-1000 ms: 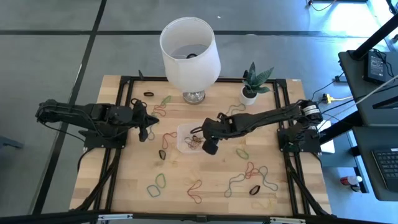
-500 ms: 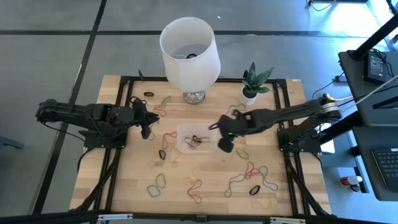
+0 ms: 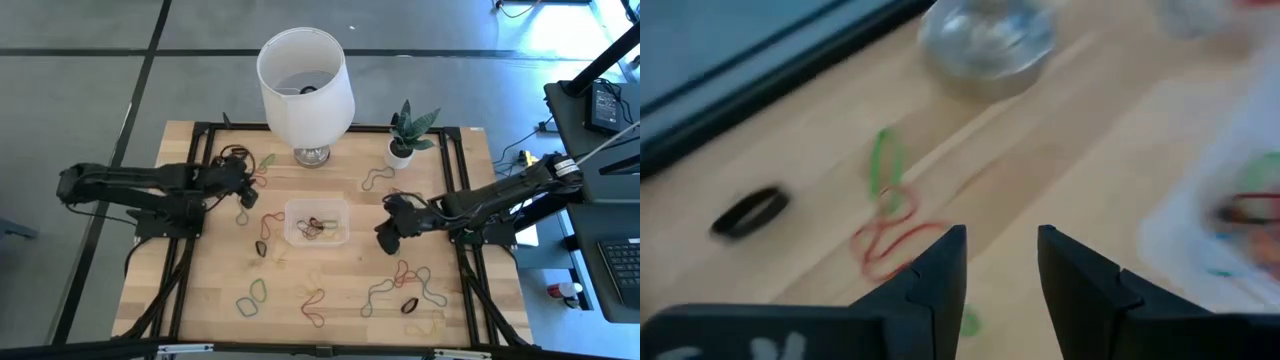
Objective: Pick and place rubber bands into bin
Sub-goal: Put the top left black rubber band into the transparent bin
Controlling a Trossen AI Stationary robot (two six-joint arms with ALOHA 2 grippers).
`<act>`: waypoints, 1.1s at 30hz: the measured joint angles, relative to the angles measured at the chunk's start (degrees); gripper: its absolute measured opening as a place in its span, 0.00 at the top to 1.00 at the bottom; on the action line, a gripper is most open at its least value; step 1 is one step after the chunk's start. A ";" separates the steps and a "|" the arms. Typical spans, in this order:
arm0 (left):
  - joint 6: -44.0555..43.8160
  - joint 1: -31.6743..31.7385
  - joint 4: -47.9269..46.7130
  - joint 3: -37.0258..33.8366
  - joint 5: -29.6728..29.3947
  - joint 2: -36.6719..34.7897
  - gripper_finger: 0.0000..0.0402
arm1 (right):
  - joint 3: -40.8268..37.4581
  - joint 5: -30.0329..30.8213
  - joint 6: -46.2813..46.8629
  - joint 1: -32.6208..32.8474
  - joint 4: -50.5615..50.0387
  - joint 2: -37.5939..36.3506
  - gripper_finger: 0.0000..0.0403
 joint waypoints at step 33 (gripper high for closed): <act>11.96 35.40 10.50 2.64 21.15 33.73 0.70 | -1.27 1.69 1.63 -1.29 2.83 0.12 0.97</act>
